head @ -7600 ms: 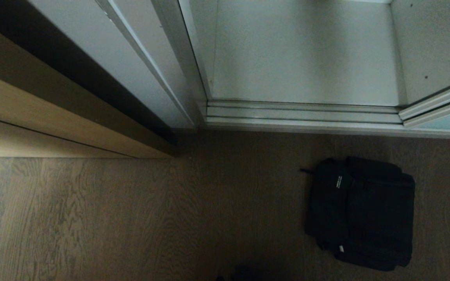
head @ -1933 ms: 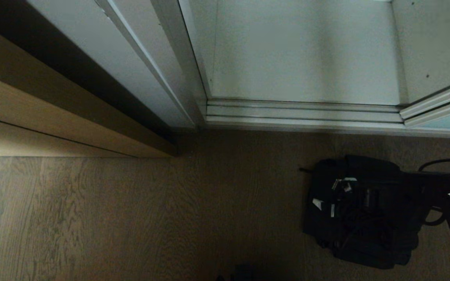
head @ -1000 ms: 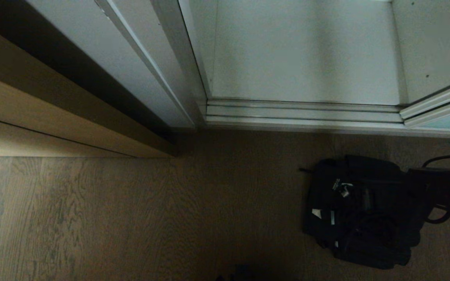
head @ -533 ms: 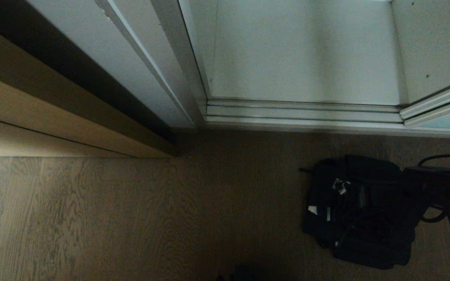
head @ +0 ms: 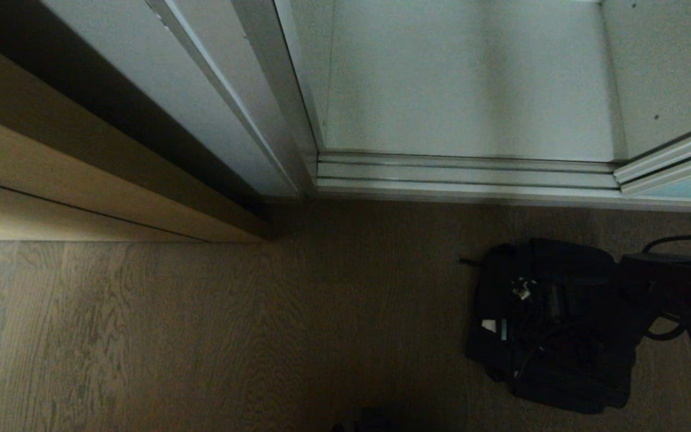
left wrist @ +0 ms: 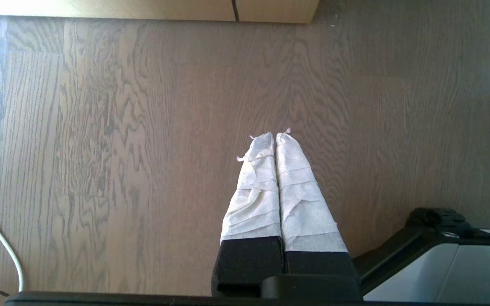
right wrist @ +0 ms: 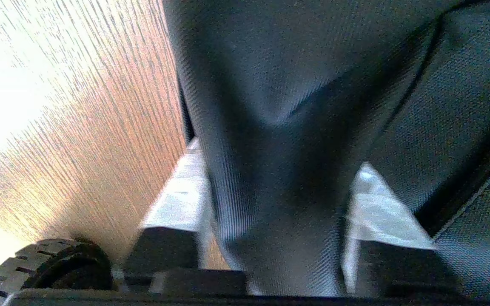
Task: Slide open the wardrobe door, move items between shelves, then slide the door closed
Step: Place the bag on the higher shelf
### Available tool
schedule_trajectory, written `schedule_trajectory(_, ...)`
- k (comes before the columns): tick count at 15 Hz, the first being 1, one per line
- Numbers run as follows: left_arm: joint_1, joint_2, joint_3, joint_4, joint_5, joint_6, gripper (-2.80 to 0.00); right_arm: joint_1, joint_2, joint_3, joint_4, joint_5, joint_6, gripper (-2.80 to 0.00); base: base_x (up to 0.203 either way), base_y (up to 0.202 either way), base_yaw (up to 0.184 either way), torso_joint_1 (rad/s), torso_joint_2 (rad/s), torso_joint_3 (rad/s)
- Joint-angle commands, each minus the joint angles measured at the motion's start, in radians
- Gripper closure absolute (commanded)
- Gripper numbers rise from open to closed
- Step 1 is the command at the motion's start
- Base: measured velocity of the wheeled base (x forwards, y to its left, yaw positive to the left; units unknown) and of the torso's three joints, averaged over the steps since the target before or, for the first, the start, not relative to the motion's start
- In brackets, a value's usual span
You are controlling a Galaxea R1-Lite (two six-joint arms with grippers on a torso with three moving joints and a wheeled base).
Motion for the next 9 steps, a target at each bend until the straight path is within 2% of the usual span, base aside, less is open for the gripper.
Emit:
schedule_trajectory(1,-0.001,0.001,0.0,-0.001,0.0,0.0,0.0,-0.001,-0.002,-0.001,-0.008,0.001,0.001,0.0,0.0,0.0,0.0,0.0,0.0,0.0)
schedule_trajectory(6,0.001,0.001,0.0,-0.001,0.0,0.0,0.0,-0.005,0.0,0.006,-0.025,-0.016,0.001,0.0,0.0,0.0,0.0,0.0,0.0,0.0)
schedule_trajectory(9,-0.001,0.001,0.0,-0.001,0.0,0.0,0.0,-0.027,-0.041,0.019,-0.091,-0.052,0.007,0.0,0.0,0.0,0.0,0.0,0.0,0.0)
